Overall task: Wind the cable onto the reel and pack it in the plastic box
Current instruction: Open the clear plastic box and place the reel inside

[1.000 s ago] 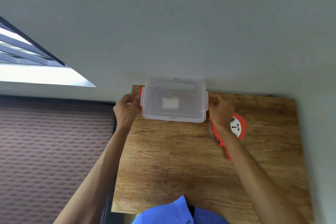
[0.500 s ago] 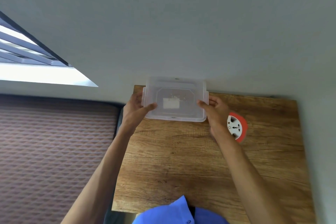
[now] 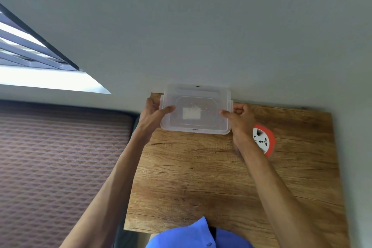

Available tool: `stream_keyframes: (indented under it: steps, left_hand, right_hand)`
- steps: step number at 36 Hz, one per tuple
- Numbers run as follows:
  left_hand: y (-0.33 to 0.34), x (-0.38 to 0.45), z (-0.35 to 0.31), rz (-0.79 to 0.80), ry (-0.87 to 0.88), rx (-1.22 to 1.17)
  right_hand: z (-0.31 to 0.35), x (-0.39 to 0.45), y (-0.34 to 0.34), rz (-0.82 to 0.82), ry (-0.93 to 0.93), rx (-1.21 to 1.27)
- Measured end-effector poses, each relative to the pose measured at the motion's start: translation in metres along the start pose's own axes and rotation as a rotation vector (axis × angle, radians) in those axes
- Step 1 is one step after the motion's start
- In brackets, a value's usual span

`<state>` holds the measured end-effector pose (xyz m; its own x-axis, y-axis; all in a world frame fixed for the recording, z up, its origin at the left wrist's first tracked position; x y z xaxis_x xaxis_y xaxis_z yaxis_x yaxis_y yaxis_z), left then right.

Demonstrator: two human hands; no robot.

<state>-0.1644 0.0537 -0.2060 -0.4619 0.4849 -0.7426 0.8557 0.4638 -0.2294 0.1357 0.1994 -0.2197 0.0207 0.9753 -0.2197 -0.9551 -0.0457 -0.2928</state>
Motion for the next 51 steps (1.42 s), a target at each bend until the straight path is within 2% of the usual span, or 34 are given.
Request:
stream_keyframes:
  steps: [5,15,19,25,27,33,38,43,46,51]
  left_hand:
    - [0.002,-0.001,0.001,0.086,-0.048,-0.07]
    - [0.009,0.0,-0.002,0.122,-0.121,-0.094]
    - [0.006,-0.001,0.004,-0.018,-0.077,-0.083]
    - [0.001,-0.011,0.011,-0.161,0.061,-0.017]
    - [-0.001,-0.017,0.012,-0.166,0.092,-0.053]
    - [-0.005,-0.049,0.006,-0.208,0.224,-0.08]
    - [-0.009,-0.085,0.014,-0.276,0.272,-0.145]
    - [-0.008,-0.107,0.052,-0.307,0.223,-0.277]
    - [-0.006,-0.114,0.082,-0.248,0.122,-0.466]
    - [-0.001,-0.121,0.131,-0.189,0.06,-0.531]
  right_hand:
    - [-0.002,0.0,0.0,-0.011,-0.002,0.014]
    - [0.003,-0.008,-0.004,0.002,-0.087,0.088]
    - [0.008,-0.014,-0.007,0.019,-0.166,0.119]
    - [0.03,-0.019,-0.022,-0.021,-0.303,-0.111]
    - [0.034,-0.021,-0.026,-0.017,-0.288,-0.136]
    - [0.039,-0.036,-0.035,0.044,-0.178,-0.009]
    - [0.035,-0.057,-0.052,0.023,-0.098,0.062]
    - [0.01,-0.086,-0.063,0.022,0.006,0.137]
    - [-0.001,-0.097,-0.072,0.023,0.006,0.135]
    - [-0.013,-0.116,-0.083,0.084,-0.109,-0.099]
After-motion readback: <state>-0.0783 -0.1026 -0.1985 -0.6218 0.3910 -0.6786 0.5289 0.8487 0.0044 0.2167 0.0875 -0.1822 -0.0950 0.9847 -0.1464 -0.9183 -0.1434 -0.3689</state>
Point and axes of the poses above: each hand's wrist, its own x-axis towards the middle knuckle, its own y-axis out of the palm, z = x × y, the point moved 8 cm from there along x, towards the middle knuckle, and after that the axes turned 14 degrees about -y, right-handed, at the moved point
